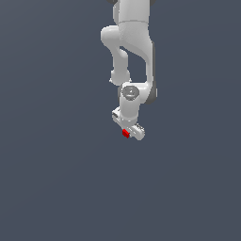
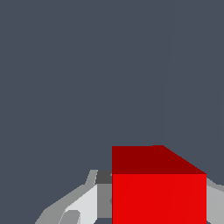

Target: Pick up the red cube and move it to a goal position.

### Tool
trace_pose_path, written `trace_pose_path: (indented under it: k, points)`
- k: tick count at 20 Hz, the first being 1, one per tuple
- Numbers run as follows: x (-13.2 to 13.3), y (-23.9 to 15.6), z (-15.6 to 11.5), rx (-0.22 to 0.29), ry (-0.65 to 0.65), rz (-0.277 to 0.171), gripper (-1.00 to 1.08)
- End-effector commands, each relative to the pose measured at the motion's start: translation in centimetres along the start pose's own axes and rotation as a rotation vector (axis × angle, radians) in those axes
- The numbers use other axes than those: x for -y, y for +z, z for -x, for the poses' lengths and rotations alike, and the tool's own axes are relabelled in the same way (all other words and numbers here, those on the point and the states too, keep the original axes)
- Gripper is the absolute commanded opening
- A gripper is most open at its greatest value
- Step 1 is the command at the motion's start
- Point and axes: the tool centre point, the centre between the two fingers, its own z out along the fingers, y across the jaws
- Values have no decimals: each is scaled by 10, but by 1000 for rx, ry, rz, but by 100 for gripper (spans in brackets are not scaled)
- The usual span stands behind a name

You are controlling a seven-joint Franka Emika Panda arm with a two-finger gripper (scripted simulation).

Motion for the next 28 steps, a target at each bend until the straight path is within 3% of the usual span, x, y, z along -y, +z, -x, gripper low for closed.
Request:
trace_pose_path:
  k: [1,9,21,28]
  points:
    - [0,0,0,0,0,0,-100]
    - [19,-12,-4,0,0,0,-100]
    - [85,-53,-20,-1,0,1,-100]
    - [108,-67,-26,0,0,1,-100]
